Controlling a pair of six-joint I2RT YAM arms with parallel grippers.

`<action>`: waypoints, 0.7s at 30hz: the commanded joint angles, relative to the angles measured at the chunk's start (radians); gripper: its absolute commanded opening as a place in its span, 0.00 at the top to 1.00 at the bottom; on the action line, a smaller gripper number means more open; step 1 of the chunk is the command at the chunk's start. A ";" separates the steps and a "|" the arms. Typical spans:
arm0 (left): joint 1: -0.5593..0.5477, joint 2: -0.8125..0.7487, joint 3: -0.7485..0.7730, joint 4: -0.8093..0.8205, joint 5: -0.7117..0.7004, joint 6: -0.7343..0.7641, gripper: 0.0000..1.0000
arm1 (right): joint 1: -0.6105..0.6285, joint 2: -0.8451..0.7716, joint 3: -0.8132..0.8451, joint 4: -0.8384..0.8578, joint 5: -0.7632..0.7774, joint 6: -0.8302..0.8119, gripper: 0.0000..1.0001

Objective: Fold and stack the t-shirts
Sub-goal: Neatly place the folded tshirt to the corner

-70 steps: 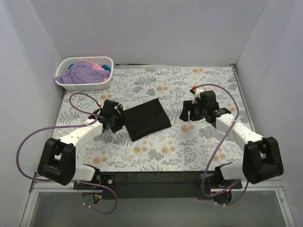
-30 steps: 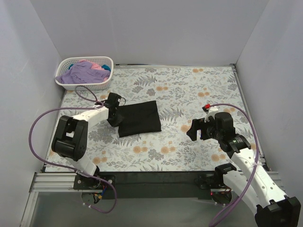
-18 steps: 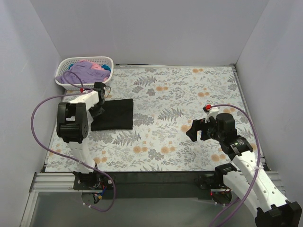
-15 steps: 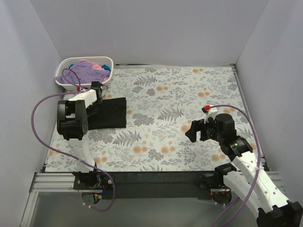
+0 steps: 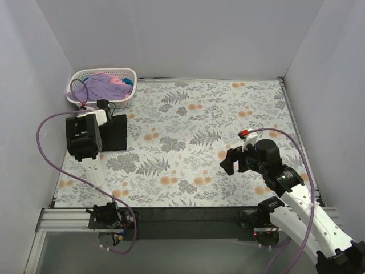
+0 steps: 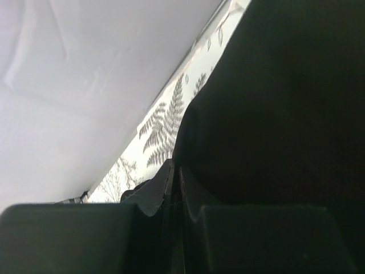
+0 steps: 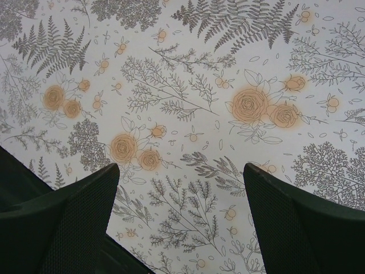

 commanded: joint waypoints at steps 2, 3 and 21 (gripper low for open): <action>0.032 0.012 0.072 0.158 -0.075 0.105 1.00 | 0.005 0.006 0.005 0.020 0.019 -0.012 0.05; 0.037 0.020 0.081 0.167 -0.073 0.121 1.00 | 0.005 0.008 0.005 0.020 0.019 -0.012 0.05; 0.117 0.026 0.098 0.235 -0.063 0.175 1.00 | 0.005 -0.012 -0.007 0.017 0.033 -0.010 0.05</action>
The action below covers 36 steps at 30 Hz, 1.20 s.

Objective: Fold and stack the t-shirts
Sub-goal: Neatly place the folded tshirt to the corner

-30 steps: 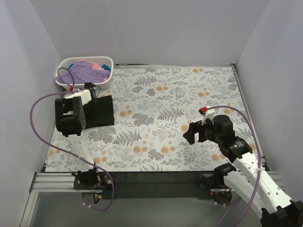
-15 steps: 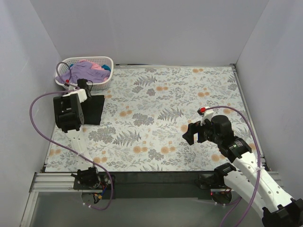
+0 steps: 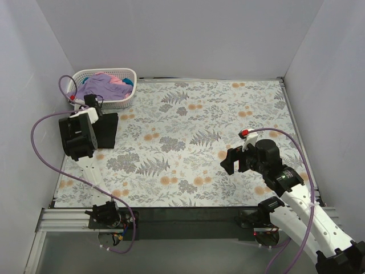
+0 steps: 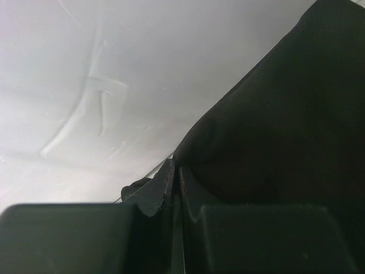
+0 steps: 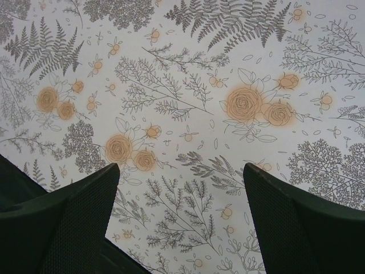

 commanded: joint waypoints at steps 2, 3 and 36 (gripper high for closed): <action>0.021 -0.040 -0.011 0.020 -0.037 -0.017 0.95 | 0.005 -0.014 -0.005 0.018 0.011 -0.009 0.05; 0.020 -0.044 -0.013 0.020 -0.037 -0.029 0.87 | 0.003 -0.008 -0.005 0.020 0.008 -0.009 0.05; -0.364 -1.464 -0.487 -0.312 0.891 -0.433 0.22 | 0.003 -0.201 0.155 -0.138 0.477 0.100 0.02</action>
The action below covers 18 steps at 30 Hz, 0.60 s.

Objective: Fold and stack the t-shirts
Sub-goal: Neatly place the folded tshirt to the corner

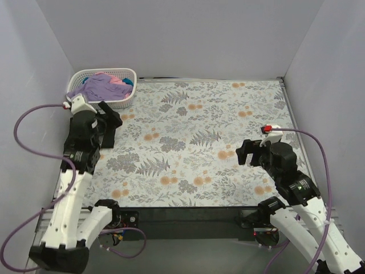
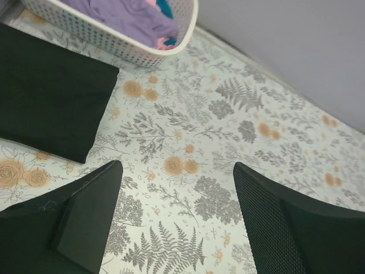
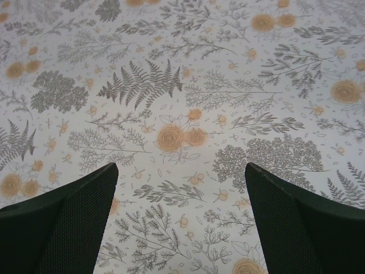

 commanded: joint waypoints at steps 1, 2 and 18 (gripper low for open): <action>-0.007 -0.173 -0.021 -0.109 0.058 0.025 0.22 | 0.003 -0.085 0.012 -0.013 0.172 0.025 0.02; -0.008 -0.208 -0.016 -0.135 0.043 0.016 0.22 | 0.002 -0.107 0.002 -0.011 0.195 0.029 0.02; -0.010 -0.380 -0.084 -0.290 -0.051 -0.099 0.21 | 0.002 -0.404 -0.098 0.024 0.329 0.034 0.02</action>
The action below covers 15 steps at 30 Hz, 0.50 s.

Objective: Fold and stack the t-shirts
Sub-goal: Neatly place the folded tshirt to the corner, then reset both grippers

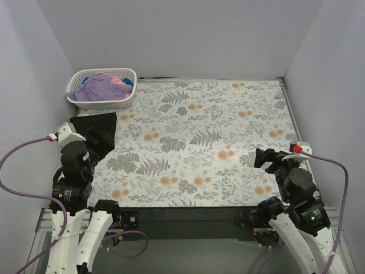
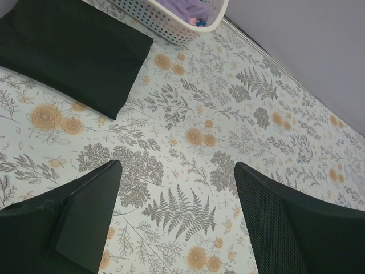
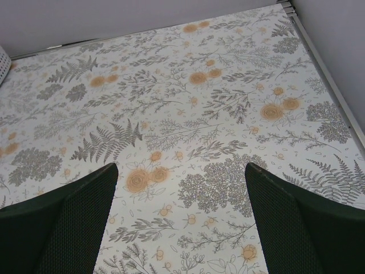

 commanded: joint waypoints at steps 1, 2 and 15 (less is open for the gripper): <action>-0.003 -0.007 -0.012 -0.002 0.014 -0.032 0.21 | 0.002 -0.009 -0.004 0.043 0.021 0.012 0.02; -0.004 -0.004 -0.012 -0.004 0.016 -0.035 0.21 | 0.003 -0.009 -0.006 0.043 0.020 0.011 0.02; -0.004 0.027 -0.048 0.036 0.042 -0.056 0.20 | 0.003 -0.003 -0.015 0.044 0.027 0.032 0.03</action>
